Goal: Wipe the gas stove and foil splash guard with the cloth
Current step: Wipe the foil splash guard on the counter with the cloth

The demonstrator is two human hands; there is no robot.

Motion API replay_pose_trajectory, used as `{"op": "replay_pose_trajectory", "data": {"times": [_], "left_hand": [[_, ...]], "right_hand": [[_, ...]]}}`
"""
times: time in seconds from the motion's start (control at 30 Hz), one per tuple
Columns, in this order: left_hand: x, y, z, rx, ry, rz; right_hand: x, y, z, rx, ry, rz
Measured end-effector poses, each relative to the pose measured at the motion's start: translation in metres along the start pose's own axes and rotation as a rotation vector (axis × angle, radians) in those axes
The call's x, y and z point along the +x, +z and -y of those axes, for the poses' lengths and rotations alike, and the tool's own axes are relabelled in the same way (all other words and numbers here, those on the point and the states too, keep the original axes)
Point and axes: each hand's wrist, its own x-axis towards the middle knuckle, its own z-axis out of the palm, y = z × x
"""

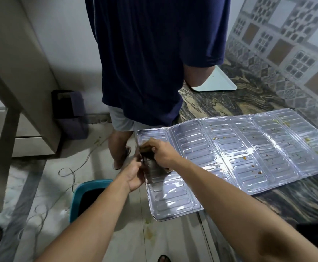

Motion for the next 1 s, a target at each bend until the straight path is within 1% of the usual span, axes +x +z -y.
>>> {"op": "replay_pose_trajectory", "data": {"times": [0.13,0.2,0.27,0.3,0.33,0.37,0.4,0.47,0.5,0.53,0.6,0.67,0.73,0.8,0.83,0.9,0.97,1.0], "left_hand": [[-0.002,-0.008,-0.001,-0.069,-0.009,0.018],[0.001,-0.010,0.002,-0.093,-0.020,0.004],[0.000,-0.008,0.004,-0.123,-0.048,-0.008],[0.000,-0.007,0.005,-0.111,-0.066,-0.024],[-0.001,-0.005,0.006,-0.092,-0.072,-0.042],[0.001,-0.005,0.006,-0.069,-0.072,-0.050],[0.002,-0.005,0.007,-0.024,-0.079,-0.065],[0.003,-0.003,0.007,0.070,-0.099,-0.081],[0.002,0.000,0.006,0.080,-0.106,-0.066],[0.001,0.002,0.005,0.074,-0.114,-0.050],[0.001,0.007,0.003,0.049,-0.127,-0.045],[0.001,0.012,0.003,0.043,-0.139,-0.063],[0.003,0.013,0.003,0.049,-0.149,-0.061],[0.003,0.012,0.003,0.065,-0.150,-0.037],[0.004,0.010,0.003,0.087,-0.154,-0.040],[0.008,0.005,0.004,0.155,-0.128,-0.085],[0.011,-0.001,0.004,0.247,-0.101,-0.151],[0.014,-0.005,0.005,0.294,-0.096,-0.162]], "right_hand": [[-0.035,-0.001,-0.007,0.035,0.038,-0.003],[-0.058,-0.002,-0.015,0.041,0.049,0.058],[-0.078,-0.012,-0.024,0.072,0.076,0.161],[-0.085,-0.021,-0.029,0.082,0.100,0.188],[-0.090,-0.031,-0.032,0.108,0.125,0.162],[-0.095,-0.045,-0.037,0.129,0.150,0.084],[-0.098,-0.058,-0.044,0.148,0.185,-0.030],[-0.102,-0.078,-0.063,0.175,0.269,-0.297],[-0.105,-0.083,-0.071,0.139,0.287,-0.395],[-0.108,-0.081,-0.074,0.073,0.305,-0.437],[-0.114,-0.063,-0.069,-0.026,0.287,-0.407],[-0.121,-0.033,-0.054,-0.057,0.212,-0.351],[-0.131,-0.008,-0.033,0.006,0.110,-0.318],[-0.139,0.013,-0.017,0.111,-0.048,-0.293],[-0.142,0.024,-0.012,0.150,-0.074,-0.256],[-0.147,0.033,-0.008,0.196,0.045,-0.171],[-0.147,0.021,-0.013,0.319,0.123,-0.212],[-0.147,0.009,-0.016,0.364,0.153,-0.277]]}}
